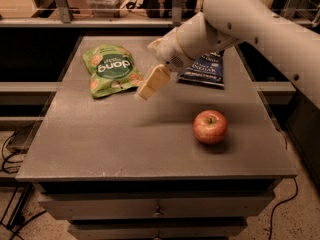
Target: Pick green rice chip bag
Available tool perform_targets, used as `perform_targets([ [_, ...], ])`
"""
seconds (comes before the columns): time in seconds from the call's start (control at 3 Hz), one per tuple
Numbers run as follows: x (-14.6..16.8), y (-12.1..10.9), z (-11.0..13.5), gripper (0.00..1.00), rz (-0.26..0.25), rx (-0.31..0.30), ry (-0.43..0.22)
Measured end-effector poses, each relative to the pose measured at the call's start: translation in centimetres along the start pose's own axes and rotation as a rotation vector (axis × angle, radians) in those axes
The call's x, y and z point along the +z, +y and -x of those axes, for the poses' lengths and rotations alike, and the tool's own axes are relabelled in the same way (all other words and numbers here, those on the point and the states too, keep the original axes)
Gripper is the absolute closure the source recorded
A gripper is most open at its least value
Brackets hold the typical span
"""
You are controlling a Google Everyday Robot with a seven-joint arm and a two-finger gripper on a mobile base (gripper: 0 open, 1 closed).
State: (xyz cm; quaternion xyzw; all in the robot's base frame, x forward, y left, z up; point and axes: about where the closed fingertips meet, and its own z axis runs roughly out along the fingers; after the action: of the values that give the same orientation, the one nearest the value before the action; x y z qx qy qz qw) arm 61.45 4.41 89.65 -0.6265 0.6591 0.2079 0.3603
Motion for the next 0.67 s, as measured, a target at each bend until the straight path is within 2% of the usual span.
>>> perform_targets([
  [0.67,6.5,-3.1,1.0,0.0,-0.019,0.028,-0.002],
])
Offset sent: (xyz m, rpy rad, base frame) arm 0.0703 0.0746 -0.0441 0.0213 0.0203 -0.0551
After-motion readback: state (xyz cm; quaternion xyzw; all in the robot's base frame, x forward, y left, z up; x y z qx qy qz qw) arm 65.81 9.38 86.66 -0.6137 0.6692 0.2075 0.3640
